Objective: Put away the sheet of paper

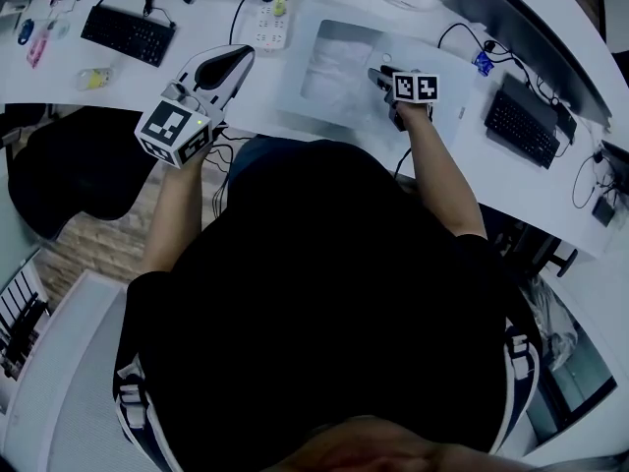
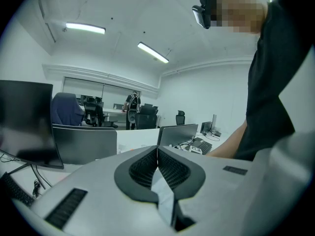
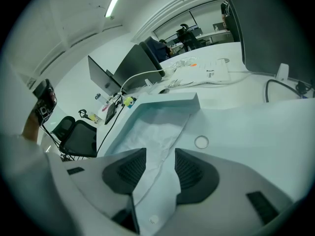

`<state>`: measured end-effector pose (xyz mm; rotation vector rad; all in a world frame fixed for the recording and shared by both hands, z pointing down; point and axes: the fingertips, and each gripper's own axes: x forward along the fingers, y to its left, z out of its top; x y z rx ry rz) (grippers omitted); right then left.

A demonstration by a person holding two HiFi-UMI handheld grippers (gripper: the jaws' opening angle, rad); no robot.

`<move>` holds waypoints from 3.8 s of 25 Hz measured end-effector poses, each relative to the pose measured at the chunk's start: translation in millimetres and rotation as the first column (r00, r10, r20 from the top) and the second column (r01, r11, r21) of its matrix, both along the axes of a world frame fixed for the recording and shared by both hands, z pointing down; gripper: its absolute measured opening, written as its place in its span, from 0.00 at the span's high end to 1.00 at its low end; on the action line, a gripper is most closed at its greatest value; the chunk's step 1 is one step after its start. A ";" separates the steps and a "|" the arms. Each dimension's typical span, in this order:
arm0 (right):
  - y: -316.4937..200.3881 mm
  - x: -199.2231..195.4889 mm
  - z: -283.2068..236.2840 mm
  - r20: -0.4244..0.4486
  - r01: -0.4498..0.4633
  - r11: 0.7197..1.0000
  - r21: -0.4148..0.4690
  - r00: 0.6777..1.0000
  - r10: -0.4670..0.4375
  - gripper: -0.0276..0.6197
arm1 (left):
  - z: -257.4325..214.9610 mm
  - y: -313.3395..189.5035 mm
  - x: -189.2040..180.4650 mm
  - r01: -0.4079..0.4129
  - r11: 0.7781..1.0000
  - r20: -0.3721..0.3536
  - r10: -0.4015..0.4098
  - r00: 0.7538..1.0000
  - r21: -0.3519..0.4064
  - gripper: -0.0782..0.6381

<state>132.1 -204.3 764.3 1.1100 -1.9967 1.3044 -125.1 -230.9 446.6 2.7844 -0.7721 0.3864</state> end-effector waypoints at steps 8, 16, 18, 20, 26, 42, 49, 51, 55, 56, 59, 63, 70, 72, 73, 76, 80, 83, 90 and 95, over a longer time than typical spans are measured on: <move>7.1 5.4 -18.7 -0.007 0.002 0.999 0.036 1.000 -0.002 0.69 | -5.6 2.2 2.6 -0.009 1.000 -0.010 0.009 1.000 0.012 0.86; 10.9 10.7 -41.6 -0.024 0.007 0.997 0.080 1.000 -0.005 0.69 | -12.1 12.7 15.4 -0.051 0.998 0.008 0.051 0.999 0.022 0.86; 13.9 14.6 -51.5 -0.024 0.008 0.995 0.097 1.000 -0.005 0.69 | -14.0 19.6 22.7 -0.063 0.998 0.016 0.063 0.998 0.026 0.86; 15.4 18.0 -60.1 -0.024 0.008 0.994 0.112 1.000 -0.005 0.69 | -18.4 23.4 28.7 -0.069 0.997 0.013 0.069 0.998 0.035 0.86; 15.5 17.5 -77.4 -0.037 0.016 0.989 0.144 0.999 -0.011 0.69 | -27.8 21.8 36.2 -0.093 0.994 0.009 0.092 0.996 0.061 0.86; 48.4 9.1 -128.8 -0.031 0.055 0.968 0.244 0.998 -0.048 0.69 | -34.3 46.2 57.8 -0.137 0.988 0.020 0.136 0.990 0.071 0.86; 51.7 24.1 -147.2 -0.047 0.019 0.959 0.281 0.999 -0.005 0.69 | -38.9 50.8 71.3 -0.180 0.981 0.028 0.178 0.984 0.079 0.86; 54.4 28.8 -154.7 -0.050 0.006 0.954 0.299 0.999 0.010 0.69 | -43.2 54.6 74.5 -0.189 0.978 0.034 0.186 0.982 0.087 0.86; 59.0 38.2 -167.6 -0.075 -0.007 0.943 0.332 0.997 0.034 0.76 | -50.1 58.9 80.6 -0.204 0.974 0.040 0.201 0.979 0.101 0.86; 59.7 40.7 -169.9 -0.077 -0.012 0.941 0.339 0.996 0.041 0.77 | -50.0 59.0 82.1 -0.209 0.972 0.042 0.206 0.978 0.105 0.86; 60.3 49.4 -178.1 -0.083 -0.035 0.932 0.361 0.994 0.069 0.80 | -51.5 58.8 88.2 -0.224 0.968 0.045 0.220 0.975 0.114 0.86; 57.3 58.1 -193.1 -0.103 -0.051 0.918 0.393 0.990 0.100 0.88 | -57.7 59.6 95.1 -0.232 0.966 0.044 0.228 0.973 0.117 0.86; 51.3 61.4 -231.8 -0.111 -0.046 0.881 0.472 0.988 0.111 0.93 | -75.6 61.3 108.5 -0.254 0.954 0.043 0.251 0.967 0.156 0.86; 50.9 61.9 -246.9 -0.091 -0.053 0.859 0.509 0.989 0.115 0.93 | -81.5 62.7 111.2 -0.259 0.951 0.042 0.256 0.966 0.168 0.86; 51.0 63.6 -254.9 -0.079 -0.061 0.848 0.527 0.990 0.121 0.93 | -84.4 63.4 113.0 -0.262 0.949 0.041 0.259 0.965 0.173 0.86; 51.9 70.5 -273.8 -0.070 -0.067 0.823 0.564 0.989 0.129 0.93 | -90.2 64.2 119.1 -0.269 0.945 0.038 0.266 0.963 0.186 0.86; 52.6 76.9 -288.0 -0.074 -0.063 0.808 0.586 0.989 0.130 0.93 | -90.4 66.7 127.0 -0.280 0.941 0.041 0.277 0.960 0.190 0.86; 53.3 80.8 -295.9 -0.070 -0.069 0.798 0.599 0.988 0.138 0.93 | -91.0 67.8 133.2 -0.288 0.938 0.038 0.286 0.958 0.194 0.86; 50.4 88.2 -319.7 -0.068 -0.070 0.765 0.640 0.987 0.147 0.93 | -102.1 66.7 142.7 -0.278 0.931 0.025 0.280 0.960 0.236 0.86; 52.8 92.4 -340.8 -0.041 -0.086 0.714 0.695 0.986 0.159 0.93 | -106.4 64.5 143.7 -0.269 0.932 0.016 0.273 0.962 0.242 0.86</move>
